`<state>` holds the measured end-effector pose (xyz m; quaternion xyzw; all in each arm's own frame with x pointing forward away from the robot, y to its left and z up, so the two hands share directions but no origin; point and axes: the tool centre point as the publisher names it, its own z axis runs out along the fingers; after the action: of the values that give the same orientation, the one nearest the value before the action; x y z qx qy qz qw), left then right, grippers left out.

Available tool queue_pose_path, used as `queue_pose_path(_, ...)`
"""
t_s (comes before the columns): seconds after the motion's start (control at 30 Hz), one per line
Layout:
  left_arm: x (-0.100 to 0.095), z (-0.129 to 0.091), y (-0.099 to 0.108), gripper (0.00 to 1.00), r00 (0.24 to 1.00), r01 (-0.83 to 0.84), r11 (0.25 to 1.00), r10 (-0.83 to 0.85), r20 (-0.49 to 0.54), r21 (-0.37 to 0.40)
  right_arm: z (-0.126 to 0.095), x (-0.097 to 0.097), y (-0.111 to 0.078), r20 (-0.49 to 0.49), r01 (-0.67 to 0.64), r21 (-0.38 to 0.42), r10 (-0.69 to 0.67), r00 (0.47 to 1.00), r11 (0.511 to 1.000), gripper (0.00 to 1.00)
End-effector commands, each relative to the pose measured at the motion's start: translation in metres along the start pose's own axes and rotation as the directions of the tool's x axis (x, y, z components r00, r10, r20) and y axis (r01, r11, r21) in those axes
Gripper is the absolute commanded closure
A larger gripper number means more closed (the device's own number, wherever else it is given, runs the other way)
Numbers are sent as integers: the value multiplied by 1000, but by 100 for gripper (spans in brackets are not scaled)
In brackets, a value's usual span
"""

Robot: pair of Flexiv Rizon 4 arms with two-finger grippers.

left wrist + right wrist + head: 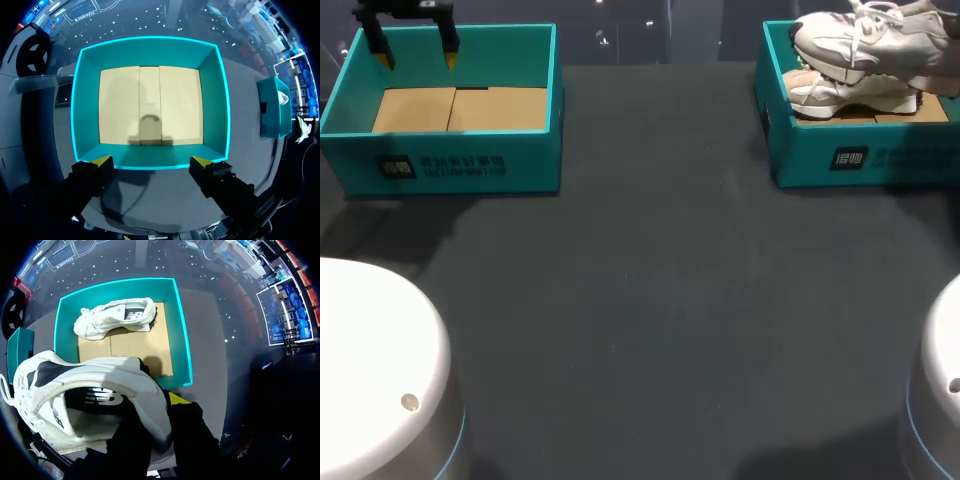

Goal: Take the shoe out of the shoebox, open the shoe tongue, remove and reinsert the insole, then place the shoe into the shoebox

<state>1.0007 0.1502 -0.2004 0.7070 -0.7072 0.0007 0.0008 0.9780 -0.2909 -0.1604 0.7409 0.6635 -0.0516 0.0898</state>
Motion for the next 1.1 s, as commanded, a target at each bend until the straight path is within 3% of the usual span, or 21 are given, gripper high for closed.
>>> queue_pose_path(0.03,0,0,0,0,1000,0,1000,0,1,0,-20,1,-18,15,-6,-44,6,1000,999,100)
queue_pose_path(0.3,0,0,0,0,1000,0,1000,0,1,0,-41,8,-41,37,-19,-54,21,999,998,100)
queue_pose_path(0.57,0,0,0,0,1000,0,1000,0,1,0,-64,35,-73,72,-32,-59,37,997,998,100)
queue_pose_path(0.9,0,0,0,0,1000,0,1000,0,1,0,-92,85,-132,122,-75,-66,83,989,995,100)
queue_pose_path(1.1,0,0,0,0,1000,0,1000,0,1,0,-93,125,-161,119,-64,-91,74,990,994,100)
